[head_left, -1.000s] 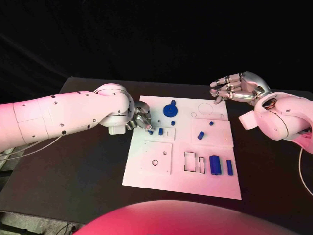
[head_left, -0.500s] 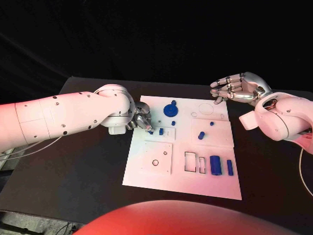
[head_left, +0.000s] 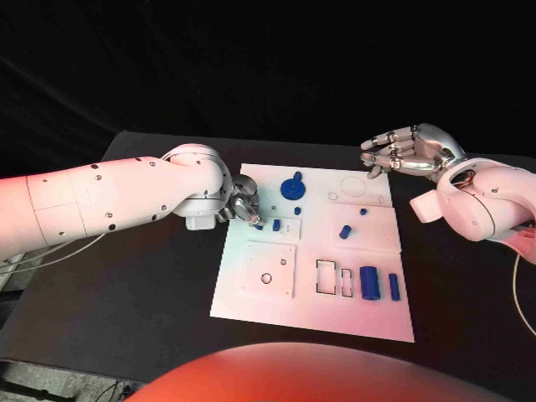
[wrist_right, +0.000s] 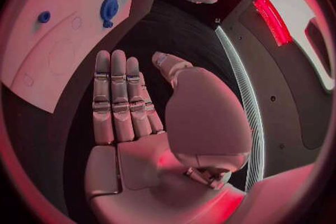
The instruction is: Assemble the parts on the task board
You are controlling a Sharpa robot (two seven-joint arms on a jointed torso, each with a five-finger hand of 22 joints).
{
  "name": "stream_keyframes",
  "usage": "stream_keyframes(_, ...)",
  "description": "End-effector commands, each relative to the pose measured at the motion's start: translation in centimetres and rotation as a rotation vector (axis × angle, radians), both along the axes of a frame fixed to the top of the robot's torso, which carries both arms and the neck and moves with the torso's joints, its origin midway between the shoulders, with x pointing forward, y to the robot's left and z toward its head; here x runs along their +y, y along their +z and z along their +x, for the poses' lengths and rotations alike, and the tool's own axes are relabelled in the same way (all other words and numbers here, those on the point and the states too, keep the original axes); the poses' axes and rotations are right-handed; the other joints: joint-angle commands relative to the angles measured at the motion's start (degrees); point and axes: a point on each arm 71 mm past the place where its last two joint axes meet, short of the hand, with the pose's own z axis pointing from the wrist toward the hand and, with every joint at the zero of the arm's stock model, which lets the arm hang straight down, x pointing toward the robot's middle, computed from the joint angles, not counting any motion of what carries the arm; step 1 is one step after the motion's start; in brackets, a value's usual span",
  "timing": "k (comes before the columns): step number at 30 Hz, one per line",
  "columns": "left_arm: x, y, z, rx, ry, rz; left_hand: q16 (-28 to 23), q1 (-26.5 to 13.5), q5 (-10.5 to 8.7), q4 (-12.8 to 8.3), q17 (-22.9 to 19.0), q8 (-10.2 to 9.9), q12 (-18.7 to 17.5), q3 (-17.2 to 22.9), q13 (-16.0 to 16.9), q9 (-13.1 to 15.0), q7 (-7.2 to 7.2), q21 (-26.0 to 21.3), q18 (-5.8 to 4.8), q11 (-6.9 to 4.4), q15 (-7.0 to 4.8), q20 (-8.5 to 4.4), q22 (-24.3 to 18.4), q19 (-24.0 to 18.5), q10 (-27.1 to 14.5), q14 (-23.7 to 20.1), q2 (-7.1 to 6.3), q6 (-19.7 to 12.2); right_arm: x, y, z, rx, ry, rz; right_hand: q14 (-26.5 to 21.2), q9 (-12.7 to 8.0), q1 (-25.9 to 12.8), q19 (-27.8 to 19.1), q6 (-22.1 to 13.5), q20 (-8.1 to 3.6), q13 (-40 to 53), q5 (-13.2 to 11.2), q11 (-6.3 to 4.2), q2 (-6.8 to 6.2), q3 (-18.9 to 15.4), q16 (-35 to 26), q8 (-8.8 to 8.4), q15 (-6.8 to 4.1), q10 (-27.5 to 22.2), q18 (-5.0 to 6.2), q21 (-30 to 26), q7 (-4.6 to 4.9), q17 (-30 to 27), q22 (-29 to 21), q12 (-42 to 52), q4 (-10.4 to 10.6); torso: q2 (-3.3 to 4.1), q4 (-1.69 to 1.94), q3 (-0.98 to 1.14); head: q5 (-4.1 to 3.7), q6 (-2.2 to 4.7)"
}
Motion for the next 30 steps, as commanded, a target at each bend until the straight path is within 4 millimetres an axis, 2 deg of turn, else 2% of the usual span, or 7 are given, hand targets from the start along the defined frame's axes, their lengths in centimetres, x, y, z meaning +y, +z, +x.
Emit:
stream_keyframes(1, -0.19, -0.16, -0.17, 0.015, -0.02, 0.011, -0.15, -0.06, 0.19, -9.25, 0.05, 0.25, 0.08, 9.65, -0.06, 0.54, -0.78, 0.26, -0.67, 0.01, -0.44, 0.04, 0.06, 0.42, 0.4, 0.94, 0.1, 0.59, 0.19, -0.01, -0.07, 0.001, 0.019, 0.005, -0.22, 0.05, 0.05, -0.31, -0.38, 0.07, -0.05, -0.04, 0.02, 0.13, -0.06, -0.39, -0.15, 0.05, -0.28, 0.21, -0.28, 0.0, 0.09, -0.05, 0.06, 0.27, 0.01, -0.02, 0.02, -0.04, 0.01)
stream_keyframes(9, -0.37, -0.17, -0.16, 0.018, -0.019, 0.005, -0.16, -1.21, 0.18, -8.98, 0.04, 0.43, 0.13, 9.89, 0.06, 0.57, -0.83, 0.22, -0.65, 0.02, -0.41, 0.07, -0.01, 0.33, 0.57, 0.95, -0.21, 0.84, 0.19, -0.01, -0.1, 0.001, 0.019, 0.005, -0.22, 0.05, 0.05, -0.31, -0.38, 0.07, -0.05, -0.04, 0.02, 0.13, -0.06, -0.39, -0.15, 0.05, -0.28, 0.21, -0.28, 0.0, 0.09, -0.05, 0.06, 0.27, -0.01, -0.03, 0.05, -0.02, 0.01)
stream_keyframes(25, -0.81, -0.39, -0.1, 0.028, -0.016, -0.006, -0.17, -6.11, 0.15, -7.31, 0.06, 0.66, 0.44, 7.86, 0.43, 0.37, -1.66, 0.24, -0.65, -0.56, -0.83, -0.24, 0.15, 0.32, 0.93, 0.97, -1.98, 1.82, 0.12, 0.0, -0.16, 0.002, 0.018, 0.005, -0.19, 0.07, 0.12, -0.26, -0.37, 0.08, -0.09, -0.03, 0.01, 0.17, -0.03, -0.42, -0.11, 0.03, -0.27, 0.23, -0.3, -0.01, 0.1, -0.1, 0.1, 0.25, 0.02, -0.02, 0.04, -0.21, 0.01)
stream_keyframes(30, -0.78, -0.42, -0.05, 0.028, -0.013, -0.007, -0.18, -6.92, 0.15, -6.83, 0.05, 0.61, 0.45, 7.2, 0.41, 0.24, -1.74, 0.2, -0.65, -0.63, -0.9, -0.32, 0.11, 0.3, 0.9, 0.96, -2.01, 2.09, 0.11, 0.0, -0.17, 0.002, 0.018, 0.005, -0.18, 0.08, 0.1, -0.23, -0.39, 0.1, -0.13, -0.05, 0.03, 0.14, -0.06, -0.46, -0.09, 0.04, -0.29, 0.24, -0.32, 0.0, 0.1, -0.15, 0.1, 0.27, 0.0, 0.02, 0.03, -0.24, 0.01)
